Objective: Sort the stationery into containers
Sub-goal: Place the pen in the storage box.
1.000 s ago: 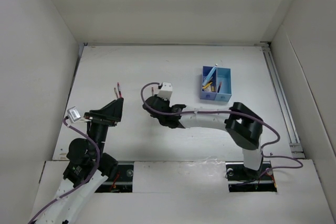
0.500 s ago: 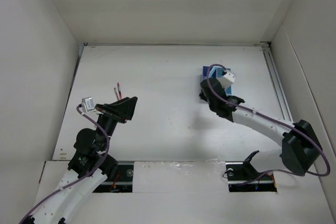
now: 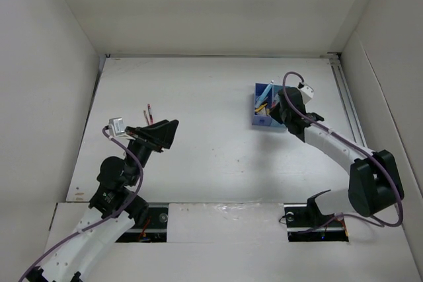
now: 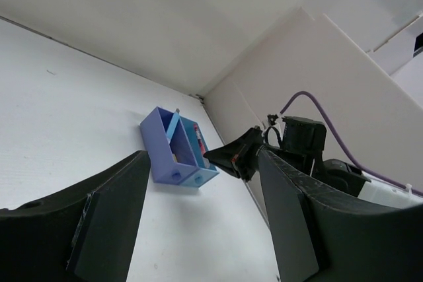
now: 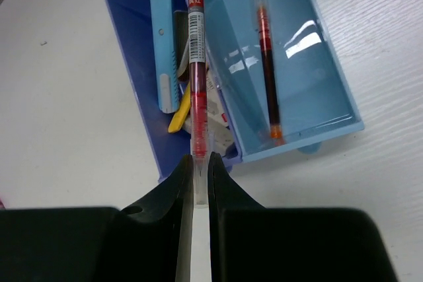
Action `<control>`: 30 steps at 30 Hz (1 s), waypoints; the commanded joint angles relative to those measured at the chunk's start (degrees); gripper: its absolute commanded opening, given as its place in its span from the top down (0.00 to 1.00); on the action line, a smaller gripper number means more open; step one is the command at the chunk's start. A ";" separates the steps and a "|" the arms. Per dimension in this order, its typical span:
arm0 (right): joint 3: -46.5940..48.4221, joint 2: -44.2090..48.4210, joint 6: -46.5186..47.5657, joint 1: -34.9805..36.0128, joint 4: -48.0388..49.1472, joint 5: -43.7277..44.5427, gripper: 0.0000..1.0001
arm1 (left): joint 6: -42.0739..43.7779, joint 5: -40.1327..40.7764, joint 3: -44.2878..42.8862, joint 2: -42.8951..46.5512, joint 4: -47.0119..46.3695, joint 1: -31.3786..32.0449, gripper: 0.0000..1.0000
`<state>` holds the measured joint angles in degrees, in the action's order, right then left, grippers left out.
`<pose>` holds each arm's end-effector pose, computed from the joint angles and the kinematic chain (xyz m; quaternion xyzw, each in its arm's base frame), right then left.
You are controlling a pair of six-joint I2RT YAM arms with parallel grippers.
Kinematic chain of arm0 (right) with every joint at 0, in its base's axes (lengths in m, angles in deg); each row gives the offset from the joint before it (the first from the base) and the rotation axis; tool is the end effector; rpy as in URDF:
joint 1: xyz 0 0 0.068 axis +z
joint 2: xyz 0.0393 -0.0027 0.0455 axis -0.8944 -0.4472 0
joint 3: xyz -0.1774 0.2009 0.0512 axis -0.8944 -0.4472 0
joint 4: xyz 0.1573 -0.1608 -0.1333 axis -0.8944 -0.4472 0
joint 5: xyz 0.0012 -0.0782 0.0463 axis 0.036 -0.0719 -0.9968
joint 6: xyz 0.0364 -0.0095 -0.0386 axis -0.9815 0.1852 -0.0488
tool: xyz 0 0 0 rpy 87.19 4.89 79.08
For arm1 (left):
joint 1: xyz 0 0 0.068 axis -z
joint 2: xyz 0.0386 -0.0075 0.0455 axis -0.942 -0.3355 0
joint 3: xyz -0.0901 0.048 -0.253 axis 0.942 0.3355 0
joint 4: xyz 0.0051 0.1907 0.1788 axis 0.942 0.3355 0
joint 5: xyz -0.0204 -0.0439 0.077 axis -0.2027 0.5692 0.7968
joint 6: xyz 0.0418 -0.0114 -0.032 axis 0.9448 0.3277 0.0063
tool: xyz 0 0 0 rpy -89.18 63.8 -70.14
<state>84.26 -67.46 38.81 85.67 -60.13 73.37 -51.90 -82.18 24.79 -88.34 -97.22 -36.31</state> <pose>0.2781 0.1001 0.2396 0.2880 0.8424 0.1199 0.4394 0.0862 -0.0531 0.3147 -0.0855 0.5593 -0.4734 0.6752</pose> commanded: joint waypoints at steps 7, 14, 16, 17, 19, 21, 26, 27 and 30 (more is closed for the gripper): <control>2.34 -3.63 3.37 -5.53 1.61 -5.59 1.00 | 1.38 -3.18 0.77 -2.64 -5.71 0.28 0.37; 3.39 -5.31 4.43 -7.65 1.61 -6.12 1.00 | 1.38 -3.71 0.77 -4.74 -7.28 0.28 0.37; 3.92 -5.83 4.43 -7.65 1.61 -5.42 1.00 | 1.38 -4.24 0.77 -4.75 -7.90 0.28 0.37; 3.92 -5.83 4.95 -7.65 1.61 -3.85 1.00 | 1.38 -4.24 0.77 -5.36 -7.90 0.28 0.37; 4.45 -6.36 4.95 -7.65 1.61 -3.83 1.00 | 1.38 -3.71 0.77 -5.97 -7.90 0.28 0.37; 4.97 -6.88 4.95 -7.65 1.61 -3.31 1.00 | 1.38 -4.41 0.77 -5.98 -7.90 0.28 0.37; 7.61 -9.61 4.43 -8.70 0.29 -2.78 1.00 | 1.90 -3.88 0.77 -5.98 -7.91 0.28 0.37; 7.61 -10.31 4.43 -8.70 0.29 -2.78 1.00 | 1.90 -3.88 0.77 -5.98 -7.90 0.28 0.37; 8.93 -11.55 4.43 -8.70 -0.85 -2.78 1.00 | 1.90 -4.41 0.77 -5.98 -7.90 0.28 0.37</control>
<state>90.47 -78.60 42.90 77.32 -60.51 69.26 -51.00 -85.63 25.51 -94.20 -101.81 -36.31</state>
